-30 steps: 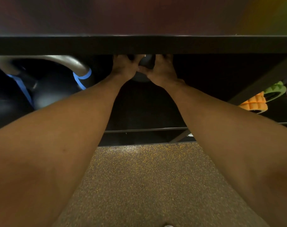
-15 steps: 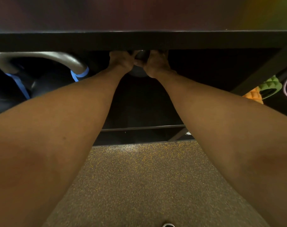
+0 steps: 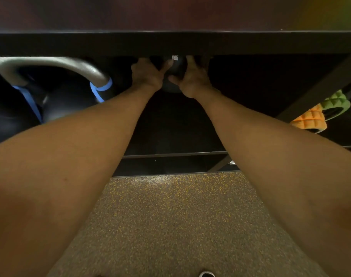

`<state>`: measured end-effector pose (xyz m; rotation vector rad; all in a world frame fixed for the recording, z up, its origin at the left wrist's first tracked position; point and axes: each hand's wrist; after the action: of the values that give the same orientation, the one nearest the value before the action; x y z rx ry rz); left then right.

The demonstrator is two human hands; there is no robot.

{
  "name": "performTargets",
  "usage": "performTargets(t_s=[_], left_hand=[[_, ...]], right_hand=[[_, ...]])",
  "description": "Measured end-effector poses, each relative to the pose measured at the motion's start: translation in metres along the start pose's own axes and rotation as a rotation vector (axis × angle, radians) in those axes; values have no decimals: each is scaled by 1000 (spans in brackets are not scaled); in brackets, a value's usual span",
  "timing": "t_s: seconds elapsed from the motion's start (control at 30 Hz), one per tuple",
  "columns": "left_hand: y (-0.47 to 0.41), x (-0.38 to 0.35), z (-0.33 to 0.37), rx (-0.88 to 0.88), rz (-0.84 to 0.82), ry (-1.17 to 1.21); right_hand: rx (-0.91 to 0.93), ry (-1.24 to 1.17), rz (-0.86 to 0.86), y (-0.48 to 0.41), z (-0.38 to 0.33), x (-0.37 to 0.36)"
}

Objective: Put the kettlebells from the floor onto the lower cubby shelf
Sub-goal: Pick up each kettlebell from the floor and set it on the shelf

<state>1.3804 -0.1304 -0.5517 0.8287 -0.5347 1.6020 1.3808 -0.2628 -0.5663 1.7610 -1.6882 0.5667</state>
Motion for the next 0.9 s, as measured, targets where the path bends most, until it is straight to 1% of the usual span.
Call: performTargets(t_s=[0.07,0.2,0.33,0.5,0.67,0.9], left_hand=[[15,0,-10,-23,-5,16],[47,-11,-41,-1,-99,151],[90,-15,-59,8,-124,264],[150,-12,-67,25,-142,287],[202,3,-70,78,-109,300],[264,41,-79,213,-48,315]], right_hand=[[14,-25,11,13,9,-4],[43,-65,-25,55,22,-7],[77,-105,-32,94,30,-8],[83,-168,-36,153,34,-3],[82,-158,-94,200,30,-3],[106,-170,-199,250,4,-16]])
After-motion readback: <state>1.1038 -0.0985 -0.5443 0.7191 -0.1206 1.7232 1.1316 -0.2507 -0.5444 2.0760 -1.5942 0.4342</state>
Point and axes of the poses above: each hand's wrist, its own y-axis away from the middle knuckle, its own x-axis out of the back of the hand, z = x × y, and after that the axes turned 5 degrees about -y, right-handed
